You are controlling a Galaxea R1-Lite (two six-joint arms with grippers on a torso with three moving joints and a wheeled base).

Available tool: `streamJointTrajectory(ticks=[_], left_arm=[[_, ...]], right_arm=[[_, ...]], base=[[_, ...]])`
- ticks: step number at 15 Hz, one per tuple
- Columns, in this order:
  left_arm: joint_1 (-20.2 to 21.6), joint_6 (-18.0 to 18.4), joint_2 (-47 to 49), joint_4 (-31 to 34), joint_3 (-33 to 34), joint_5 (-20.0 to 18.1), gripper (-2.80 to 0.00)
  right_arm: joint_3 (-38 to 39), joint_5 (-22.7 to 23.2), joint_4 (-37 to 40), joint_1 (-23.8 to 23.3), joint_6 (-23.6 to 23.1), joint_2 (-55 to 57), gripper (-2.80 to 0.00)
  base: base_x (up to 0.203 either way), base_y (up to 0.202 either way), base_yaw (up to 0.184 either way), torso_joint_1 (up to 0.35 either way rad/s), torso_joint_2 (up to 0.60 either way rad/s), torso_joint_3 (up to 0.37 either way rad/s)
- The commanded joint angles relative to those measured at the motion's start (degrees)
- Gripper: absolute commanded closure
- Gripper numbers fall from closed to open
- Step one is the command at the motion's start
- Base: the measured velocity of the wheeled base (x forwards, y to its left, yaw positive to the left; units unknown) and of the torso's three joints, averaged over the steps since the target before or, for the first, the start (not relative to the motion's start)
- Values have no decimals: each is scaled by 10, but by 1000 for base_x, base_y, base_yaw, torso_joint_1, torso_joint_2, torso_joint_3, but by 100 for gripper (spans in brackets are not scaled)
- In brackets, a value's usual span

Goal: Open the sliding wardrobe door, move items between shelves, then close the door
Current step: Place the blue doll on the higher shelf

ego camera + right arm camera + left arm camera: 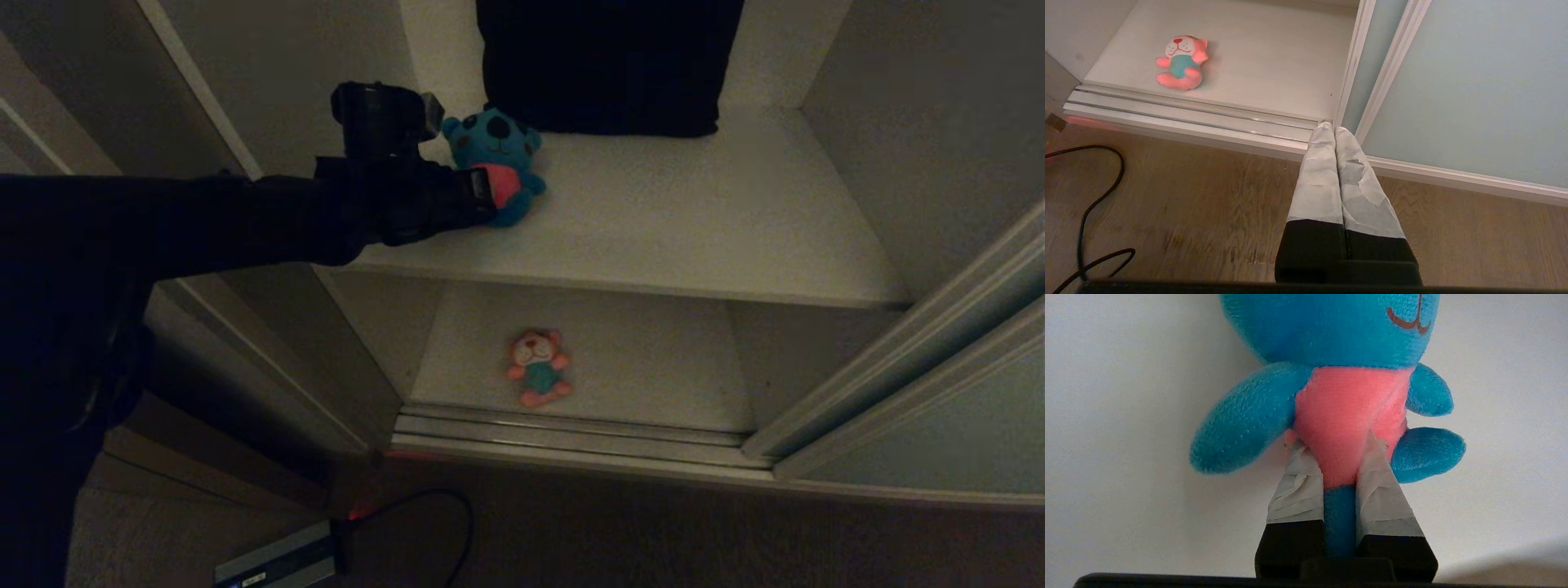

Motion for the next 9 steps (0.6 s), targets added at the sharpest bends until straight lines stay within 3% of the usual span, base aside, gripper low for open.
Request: streamJointTrajectory(ticks=[1,3,5,6,7,9], left_arm=[[1,0,19,-33,-2,8,0],[1,20,23,-37,-3,16,0],[1,16,25,-40,-3,36,0],[1,17,29,-41,-3,49,-99],[1,19,30,-44,-3,57,-280],[1,18,28,-52,-9,57,-280]], right_arm=[[2,0,0,0,0,0,0],[2,0,0,0,0,0,0],[2,0,0,0,-1,0,0],[2,0,0,0,0,0,0],[2,0,0,0,0,0,0],[2,0,0,0,-1,0,0]], base=[[0,0,0,0,0,0],[0,0,0,0,0,0],[0,0,0,0,0,0],[0,0,0,0,0,0],[0,0,0,0,0,0],[0,0,0,0,0,0]])
